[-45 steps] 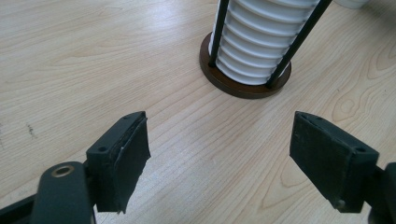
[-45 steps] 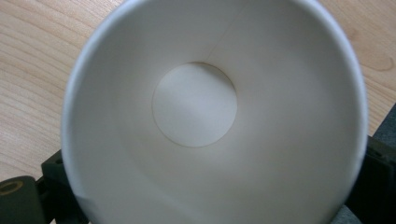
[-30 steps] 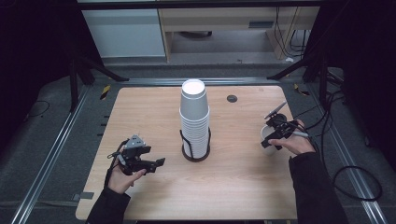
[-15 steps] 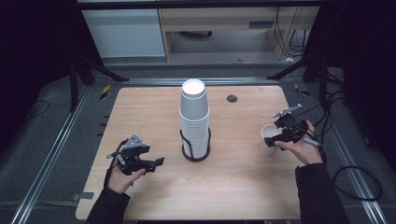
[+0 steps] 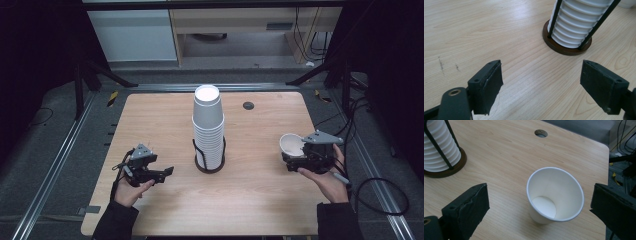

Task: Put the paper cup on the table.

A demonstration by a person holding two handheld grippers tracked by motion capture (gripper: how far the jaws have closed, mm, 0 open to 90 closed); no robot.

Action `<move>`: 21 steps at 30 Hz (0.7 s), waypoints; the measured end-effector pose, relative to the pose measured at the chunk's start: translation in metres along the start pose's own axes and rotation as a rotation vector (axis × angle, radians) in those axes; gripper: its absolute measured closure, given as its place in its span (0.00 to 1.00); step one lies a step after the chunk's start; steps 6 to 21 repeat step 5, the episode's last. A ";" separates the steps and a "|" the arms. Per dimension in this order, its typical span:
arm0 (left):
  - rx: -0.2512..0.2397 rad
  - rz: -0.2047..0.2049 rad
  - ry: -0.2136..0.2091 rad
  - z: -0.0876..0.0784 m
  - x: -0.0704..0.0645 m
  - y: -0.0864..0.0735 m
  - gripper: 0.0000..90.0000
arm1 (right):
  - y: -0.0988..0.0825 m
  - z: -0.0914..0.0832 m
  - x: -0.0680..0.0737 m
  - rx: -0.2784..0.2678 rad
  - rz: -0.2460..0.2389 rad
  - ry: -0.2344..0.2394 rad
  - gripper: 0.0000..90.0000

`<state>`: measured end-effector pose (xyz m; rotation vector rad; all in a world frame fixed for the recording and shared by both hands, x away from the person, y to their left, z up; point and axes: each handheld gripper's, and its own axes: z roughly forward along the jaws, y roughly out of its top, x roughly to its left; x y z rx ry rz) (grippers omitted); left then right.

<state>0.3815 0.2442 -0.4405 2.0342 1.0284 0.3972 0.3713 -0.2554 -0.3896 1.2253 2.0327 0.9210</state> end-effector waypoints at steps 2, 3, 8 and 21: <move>0.005 0.002 0.005 0.000 0.000 0.000 0.19 | -0.006 0.000 0.003 -0.010 0.002 -0.010 0.02; 0.004 0.002 0.011 0.001 0.000 -0.001 0.19 | -0.009 0.001 0.004 -0.014 -0.003 -0.013 0.02; 0.008 0.005 0.017 0.001 0.000 -0.001 0.19 | -0.015 0.000 0.006 -0.027 0.001 -0.023 0.02; 0.008 0.005 0.017 0.001 0.000 -0.001 0.19 | -0.015 0.000 0.006 -0.027 0.001 -0.023 0.02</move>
